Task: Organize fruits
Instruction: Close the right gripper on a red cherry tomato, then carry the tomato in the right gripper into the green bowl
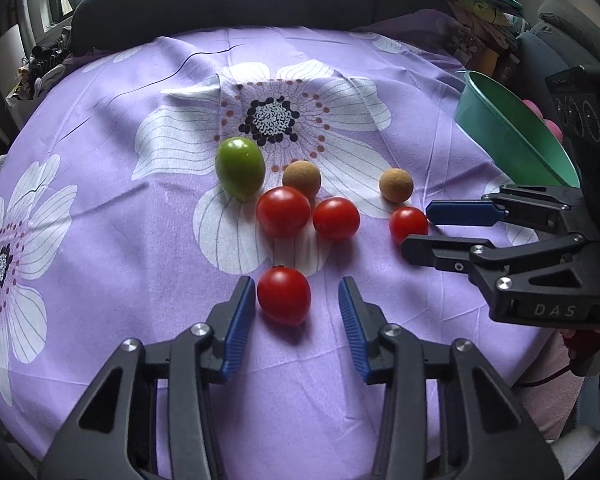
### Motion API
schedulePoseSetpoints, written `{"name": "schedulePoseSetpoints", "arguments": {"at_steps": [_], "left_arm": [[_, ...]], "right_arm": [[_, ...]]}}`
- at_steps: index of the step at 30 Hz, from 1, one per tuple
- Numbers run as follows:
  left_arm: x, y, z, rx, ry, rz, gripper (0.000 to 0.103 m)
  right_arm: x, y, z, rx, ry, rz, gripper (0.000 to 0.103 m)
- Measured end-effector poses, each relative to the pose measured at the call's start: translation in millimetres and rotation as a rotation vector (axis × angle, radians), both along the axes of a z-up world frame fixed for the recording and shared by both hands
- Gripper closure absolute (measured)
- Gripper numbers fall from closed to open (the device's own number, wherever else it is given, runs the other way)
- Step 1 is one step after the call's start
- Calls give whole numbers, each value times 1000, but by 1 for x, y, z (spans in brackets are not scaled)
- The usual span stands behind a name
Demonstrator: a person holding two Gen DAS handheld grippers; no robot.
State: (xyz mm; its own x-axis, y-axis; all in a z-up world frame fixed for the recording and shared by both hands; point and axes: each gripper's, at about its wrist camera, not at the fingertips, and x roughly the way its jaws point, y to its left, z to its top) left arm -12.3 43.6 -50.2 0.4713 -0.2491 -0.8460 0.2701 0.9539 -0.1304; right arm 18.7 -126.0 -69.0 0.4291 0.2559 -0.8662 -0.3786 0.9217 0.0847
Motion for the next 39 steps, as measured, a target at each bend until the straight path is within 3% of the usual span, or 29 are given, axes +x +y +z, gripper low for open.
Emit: {"name": "schedulePoseSetpoints", "arguments": {"at_steps": [7, 13, 17, 29, 39], "left_arm": [[3, 5, -3, -7, 11, 15, 76], [2, 6, -5, 5, 9, 11, 77], [2, 7, -5, -1, 7, 15, 77], [-3, 6, 11, -75, -1, 24, 81], [12, -3, 2, -25, 22, 23, 78]], "right_arm": [[5, 5, -4, -28, 1, 17, 57], [6, 7, -6, -40, -6, 23, 59], [8, 7, -7, -47, -13, 21, 73], [-11, -2, 13, 1, -65, 13, 73], [-21, -9, 21, 19, -81, 2, 73]]}}
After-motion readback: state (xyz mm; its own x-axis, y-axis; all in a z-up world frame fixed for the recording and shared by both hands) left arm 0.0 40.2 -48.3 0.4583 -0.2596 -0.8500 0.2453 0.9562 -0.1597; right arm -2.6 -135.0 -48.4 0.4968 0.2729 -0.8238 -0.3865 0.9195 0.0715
